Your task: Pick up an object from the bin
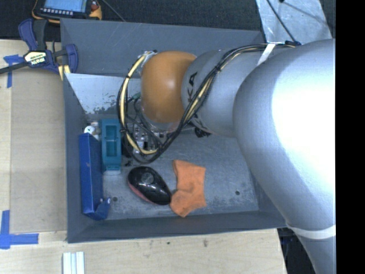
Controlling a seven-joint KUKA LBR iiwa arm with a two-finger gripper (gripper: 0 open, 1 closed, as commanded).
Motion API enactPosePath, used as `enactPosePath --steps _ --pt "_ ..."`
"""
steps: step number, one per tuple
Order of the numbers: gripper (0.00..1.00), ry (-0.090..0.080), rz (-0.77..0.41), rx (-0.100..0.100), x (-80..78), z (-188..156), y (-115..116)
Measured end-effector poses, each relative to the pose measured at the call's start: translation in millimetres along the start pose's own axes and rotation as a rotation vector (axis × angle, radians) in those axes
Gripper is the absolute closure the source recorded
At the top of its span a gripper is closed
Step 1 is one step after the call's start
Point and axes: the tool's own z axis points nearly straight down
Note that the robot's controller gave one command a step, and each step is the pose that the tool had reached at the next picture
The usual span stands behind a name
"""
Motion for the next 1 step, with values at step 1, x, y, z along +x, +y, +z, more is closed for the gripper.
enactPosePath --steps 1 --pt "1.0 0.013 0.002 -0.003 1.4 -13.0 -0.5"
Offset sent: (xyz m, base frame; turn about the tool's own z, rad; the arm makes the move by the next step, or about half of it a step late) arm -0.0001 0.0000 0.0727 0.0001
